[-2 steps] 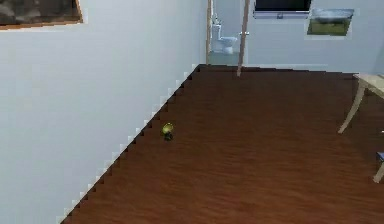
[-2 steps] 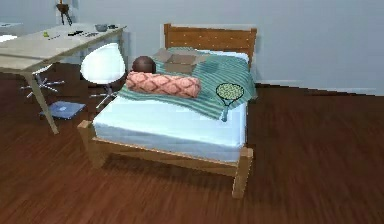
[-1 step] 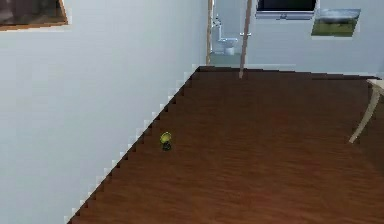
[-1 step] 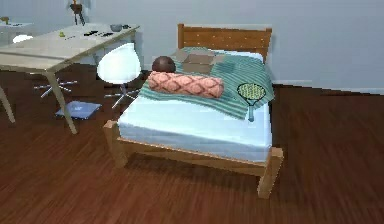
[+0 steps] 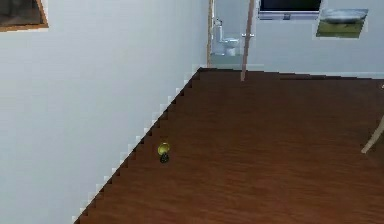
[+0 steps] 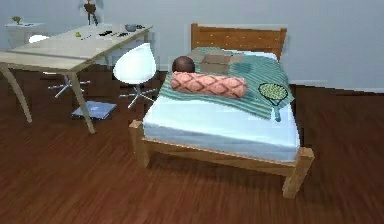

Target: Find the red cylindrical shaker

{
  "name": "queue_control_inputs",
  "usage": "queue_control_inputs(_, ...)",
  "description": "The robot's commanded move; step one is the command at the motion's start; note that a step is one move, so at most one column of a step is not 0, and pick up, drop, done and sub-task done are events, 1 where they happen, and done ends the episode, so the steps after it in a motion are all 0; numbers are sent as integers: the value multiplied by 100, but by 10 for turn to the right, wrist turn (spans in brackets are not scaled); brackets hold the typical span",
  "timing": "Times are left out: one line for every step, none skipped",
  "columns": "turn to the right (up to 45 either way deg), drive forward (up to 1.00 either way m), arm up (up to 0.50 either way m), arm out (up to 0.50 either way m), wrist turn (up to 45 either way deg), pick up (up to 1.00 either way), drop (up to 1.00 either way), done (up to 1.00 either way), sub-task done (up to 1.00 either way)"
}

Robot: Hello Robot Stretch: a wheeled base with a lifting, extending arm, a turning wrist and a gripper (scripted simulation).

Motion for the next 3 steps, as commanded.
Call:
queue_control_inputs(120,0,0,0,0,0,0,0,0)
queue_control_inputs(0,100,0,0,0,0,0,0,0)
queue_control_inputs(0,95,0,0,0,0,0,0,0)
